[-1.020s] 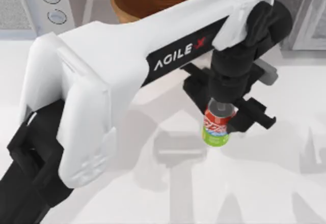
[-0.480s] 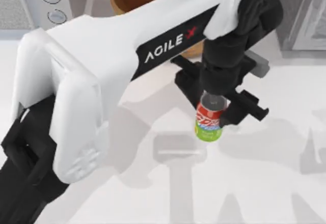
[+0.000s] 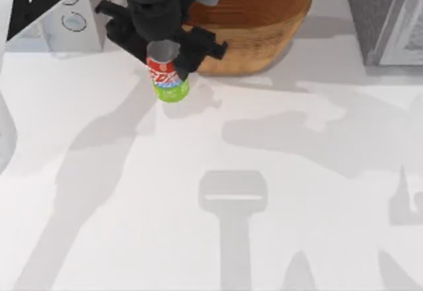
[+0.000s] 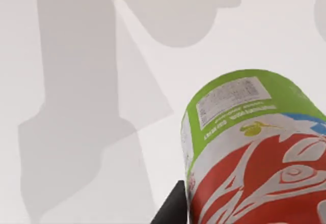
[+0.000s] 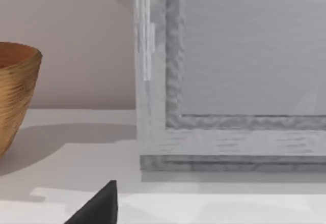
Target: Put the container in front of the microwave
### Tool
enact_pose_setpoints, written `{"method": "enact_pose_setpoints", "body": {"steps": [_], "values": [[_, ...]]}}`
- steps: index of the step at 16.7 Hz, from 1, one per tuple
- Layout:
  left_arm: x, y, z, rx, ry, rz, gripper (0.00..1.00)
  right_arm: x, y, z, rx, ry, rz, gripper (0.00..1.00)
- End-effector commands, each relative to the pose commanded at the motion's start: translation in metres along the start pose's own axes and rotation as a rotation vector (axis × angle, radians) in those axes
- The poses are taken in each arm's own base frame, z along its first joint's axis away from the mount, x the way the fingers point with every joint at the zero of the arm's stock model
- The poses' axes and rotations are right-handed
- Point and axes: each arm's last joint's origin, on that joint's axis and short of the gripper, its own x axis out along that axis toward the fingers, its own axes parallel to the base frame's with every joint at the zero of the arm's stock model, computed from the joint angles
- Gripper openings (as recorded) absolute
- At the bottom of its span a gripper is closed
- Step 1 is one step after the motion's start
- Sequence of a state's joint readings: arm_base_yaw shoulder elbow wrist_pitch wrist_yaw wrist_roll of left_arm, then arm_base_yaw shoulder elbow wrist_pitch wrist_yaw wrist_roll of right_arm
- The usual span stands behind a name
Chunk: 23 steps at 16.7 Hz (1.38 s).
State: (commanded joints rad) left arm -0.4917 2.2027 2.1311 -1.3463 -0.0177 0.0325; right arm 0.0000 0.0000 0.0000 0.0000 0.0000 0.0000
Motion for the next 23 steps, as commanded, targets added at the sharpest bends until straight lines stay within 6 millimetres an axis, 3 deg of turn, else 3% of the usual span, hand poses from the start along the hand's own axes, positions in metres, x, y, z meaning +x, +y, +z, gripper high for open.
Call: {"method": "enact_pose_setpoints", "body": {"steps": [2,5,7,9,12,23], "values": [[-0.005,0.068,-0.01,-0.122,-0.023,0.034,0.0,0.0,0.0,0.0,0.0,0.0,0.0,1.0],[0.007,0.168,-0.047,-0.309,0.028,0.072,0.0,0.0,0.0,0.0,0.0,0.0,0.0,1.0],[0.017,0.211,-0.077,-0.391,0.078,0.07,0.0,0.0,0.0,0.0,0.0,0.0,0.0,1.0],[0.027,0.237,-0.101,-0.446,0.12,0.05,0.0,0.0,0.0,0.0,0.0,0.0,0.0,1.0],[0.037,0.251,-0.119,-0.49,0.155,0.013,0.0,0.0,0.0,0.0,0.0,0.0,0.0,1.0],[0.045,0.25,-0.121,-0.49,0.155,0.013,0.0,0.0,0.0,0.0,0.0,0.0,0.0,1.0]]}}
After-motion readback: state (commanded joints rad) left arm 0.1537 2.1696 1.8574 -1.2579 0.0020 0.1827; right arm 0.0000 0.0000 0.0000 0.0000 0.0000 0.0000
